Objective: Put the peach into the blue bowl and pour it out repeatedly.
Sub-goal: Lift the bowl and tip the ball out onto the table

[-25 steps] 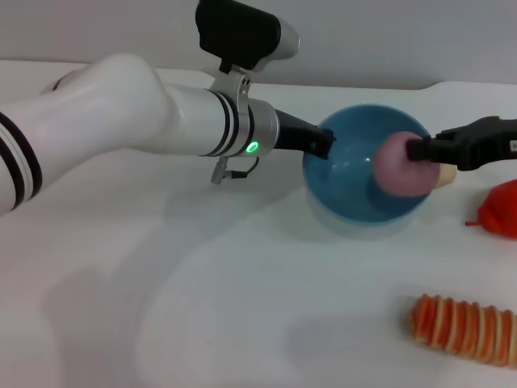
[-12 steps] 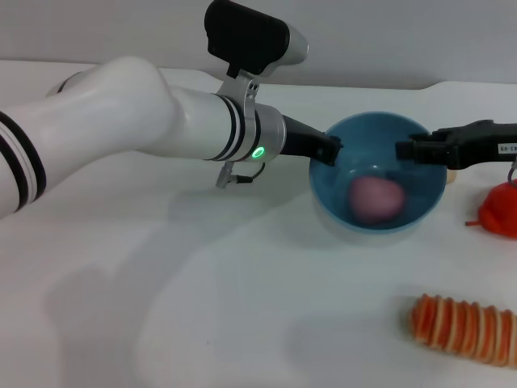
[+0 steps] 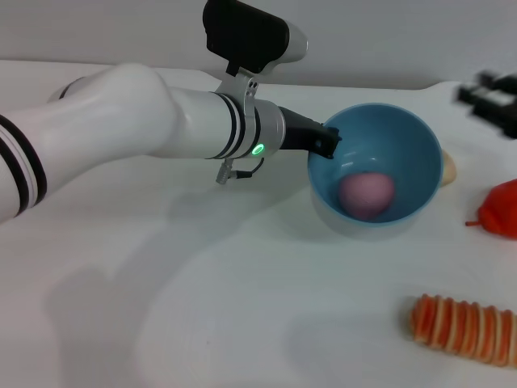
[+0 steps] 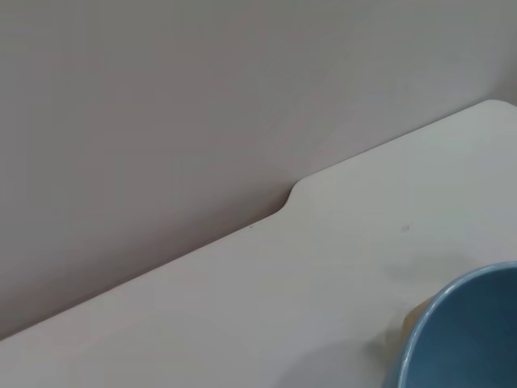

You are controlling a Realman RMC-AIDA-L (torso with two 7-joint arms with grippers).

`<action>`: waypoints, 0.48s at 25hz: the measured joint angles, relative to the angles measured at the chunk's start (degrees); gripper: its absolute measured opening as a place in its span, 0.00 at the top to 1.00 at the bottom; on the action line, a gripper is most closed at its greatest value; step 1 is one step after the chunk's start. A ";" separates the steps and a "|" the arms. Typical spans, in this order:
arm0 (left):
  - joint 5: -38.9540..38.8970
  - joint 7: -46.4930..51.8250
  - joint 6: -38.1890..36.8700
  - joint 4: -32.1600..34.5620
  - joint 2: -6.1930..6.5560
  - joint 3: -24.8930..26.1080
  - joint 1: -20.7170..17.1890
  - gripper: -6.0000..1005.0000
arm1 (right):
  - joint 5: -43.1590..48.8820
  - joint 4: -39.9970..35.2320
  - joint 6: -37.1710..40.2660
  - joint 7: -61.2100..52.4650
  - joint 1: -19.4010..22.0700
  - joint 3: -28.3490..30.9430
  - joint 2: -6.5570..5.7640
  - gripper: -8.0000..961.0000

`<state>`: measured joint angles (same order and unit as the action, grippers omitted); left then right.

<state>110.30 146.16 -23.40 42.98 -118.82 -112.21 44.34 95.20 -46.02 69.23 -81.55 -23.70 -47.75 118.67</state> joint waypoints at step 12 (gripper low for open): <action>0.68 -3.43 2.14 0.45 0.10 0.04 2.47 0.99 | -27.25 23.03 -1.36 38.88 10.26 8.76 -0.13 0.51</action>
<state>110.97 142.73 -21.26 43.43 -118.72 -112.17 46.81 67.95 -22.98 67.86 -42.67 -13.44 -38.99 118.54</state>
